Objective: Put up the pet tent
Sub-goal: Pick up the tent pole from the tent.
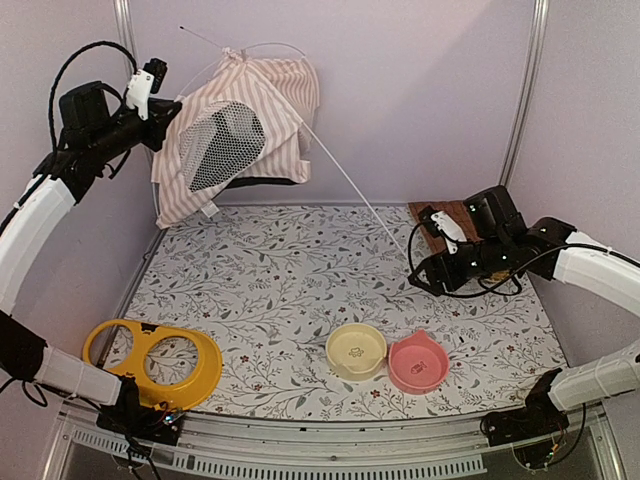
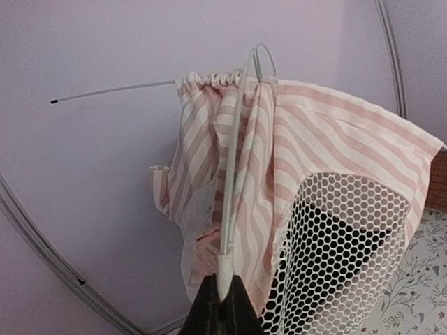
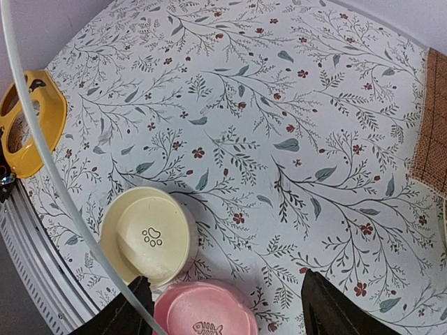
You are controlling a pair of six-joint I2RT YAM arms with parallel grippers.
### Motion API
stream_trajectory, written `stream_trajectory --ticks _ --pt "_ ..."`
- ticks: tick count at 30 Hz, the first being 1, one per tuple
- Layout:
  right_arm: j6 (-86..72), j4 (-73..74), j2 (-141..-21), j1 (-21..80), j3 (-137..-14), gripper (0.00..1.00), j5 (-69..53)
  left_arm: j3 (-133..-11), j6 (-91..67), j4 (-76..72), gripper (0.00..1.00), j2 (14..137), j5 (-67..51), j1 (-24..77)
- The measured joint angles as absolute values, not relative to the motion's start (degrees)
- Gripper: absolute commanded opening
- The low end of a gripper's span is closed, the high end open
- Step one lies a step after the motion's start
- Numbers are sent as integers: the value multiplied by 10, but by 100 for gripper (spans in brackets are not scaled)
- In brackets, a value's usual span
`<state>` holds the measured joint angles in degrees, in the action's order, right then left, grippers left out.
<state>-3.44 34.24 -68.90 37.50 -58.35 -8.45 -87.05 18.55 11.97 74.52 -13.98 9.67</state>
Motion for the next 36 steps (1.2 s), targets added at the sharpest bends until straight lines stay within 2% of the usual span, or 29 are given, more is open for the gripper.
stream_trajectory --ticks 14,23,30,36 --pt "-95 434 -665 392 -573 65 -122 -872 189 120 0 747 -159 86" --pt "-125 435 -685 419 -540 67 -120 -873 188 119 0 751 -168 83" --pt "-180 453 -611 420 -545 70 -40 -873 188 119 0 756 -175 81" --pt "-190 454 -570 422 -564 64 -68 -874 186 119 0 758 -176 81"
